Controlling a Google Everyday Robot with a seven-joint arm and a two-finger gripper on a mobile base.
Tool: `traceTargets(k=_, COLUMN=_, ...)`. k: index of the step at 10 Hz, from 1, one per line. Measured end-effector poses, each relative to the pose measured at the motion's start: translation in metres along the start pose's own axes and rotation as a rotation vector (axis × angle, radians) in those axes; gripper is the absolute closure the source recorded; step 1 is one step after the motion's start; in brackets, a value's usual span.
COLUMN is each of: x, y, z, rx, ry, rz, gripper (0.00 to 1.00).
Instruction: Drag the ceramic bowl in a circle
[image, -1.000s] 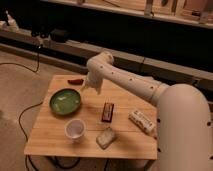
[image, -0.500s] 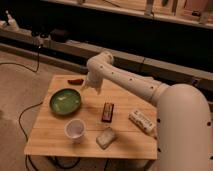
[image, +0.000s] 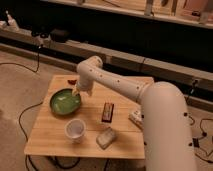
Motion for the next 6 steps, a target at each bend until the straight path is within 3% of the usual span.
traceTargets(k=5, x=-0.002, y=0.007, z=0.045, rx=-0.025, ry=-0.053, rz=-0.065, gripper=0.36)
traceTargets(k=6, x=-0.004, y=0.012, z=0.053, rx=-0.024, ry=-0.065, rz=-0.058, gripper=0.43)
